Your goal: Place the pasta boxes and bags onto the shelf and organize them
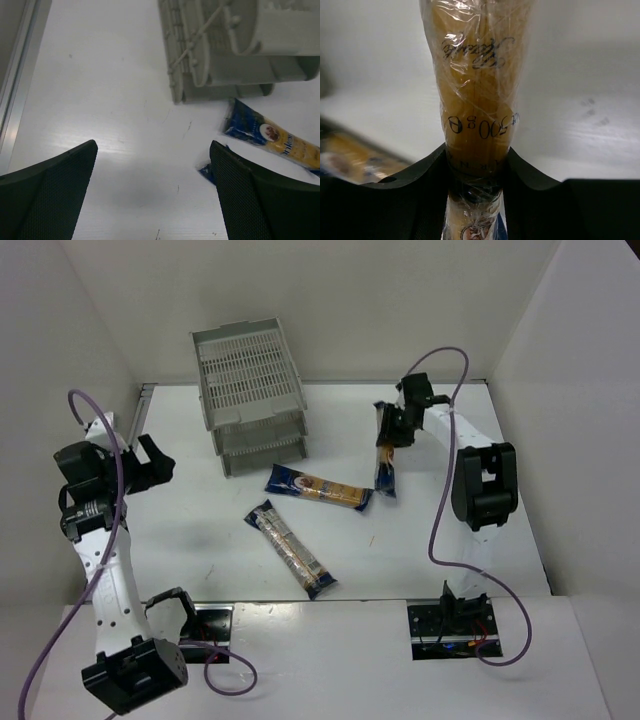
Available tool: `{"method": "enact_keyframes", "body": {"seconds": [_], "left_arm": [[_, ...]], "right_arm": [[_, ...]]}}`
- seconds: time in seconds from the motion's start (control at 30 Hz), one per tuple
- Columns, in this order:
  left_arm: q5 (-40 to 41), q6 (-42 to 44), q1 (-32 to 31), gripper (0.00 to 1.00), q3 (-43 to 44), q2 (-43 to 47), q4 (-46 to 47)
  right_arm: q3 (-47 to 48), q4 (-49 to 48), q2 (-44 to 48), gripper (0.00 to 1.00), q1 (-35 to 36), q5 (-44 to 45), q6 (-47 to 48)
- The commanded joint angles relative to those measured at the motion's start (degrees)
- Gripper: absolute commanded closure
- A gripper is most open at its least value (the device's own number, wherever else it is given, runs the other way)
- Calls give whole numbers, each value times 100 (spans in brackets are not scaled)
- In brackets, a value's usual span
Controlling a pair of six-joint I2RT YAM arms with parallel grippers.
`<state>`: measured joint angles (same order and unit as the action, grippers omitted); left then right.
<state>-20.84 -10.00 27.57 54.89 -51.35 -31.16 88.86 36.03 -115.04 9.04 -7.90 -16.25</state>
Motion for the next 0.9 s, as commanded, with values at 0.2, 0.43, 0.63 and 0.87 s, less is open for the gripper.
{"method": "enact_keyframes", "body": {"seconds": [0.2,0.43,0.63,0.87], "left_arm": [[-1219,1061,-1261,0,1443,-575,-159],[-2903,317,-2852,0,2938,-2446,178],[-4490,-2533,-3949,0,3201,-3607,3063],[-4596,-3254,-4295,0,3984,-4269,3916]], "right_arm": [[870,-1431,2099,100,-25,-3058,-701],[1835,-2513,2109,100,53,-4087,-1908],[2934,-2698,1583,100,326,-4316,-2022],[3287,-2803,1274,100,520,-4219,-2251]]}}
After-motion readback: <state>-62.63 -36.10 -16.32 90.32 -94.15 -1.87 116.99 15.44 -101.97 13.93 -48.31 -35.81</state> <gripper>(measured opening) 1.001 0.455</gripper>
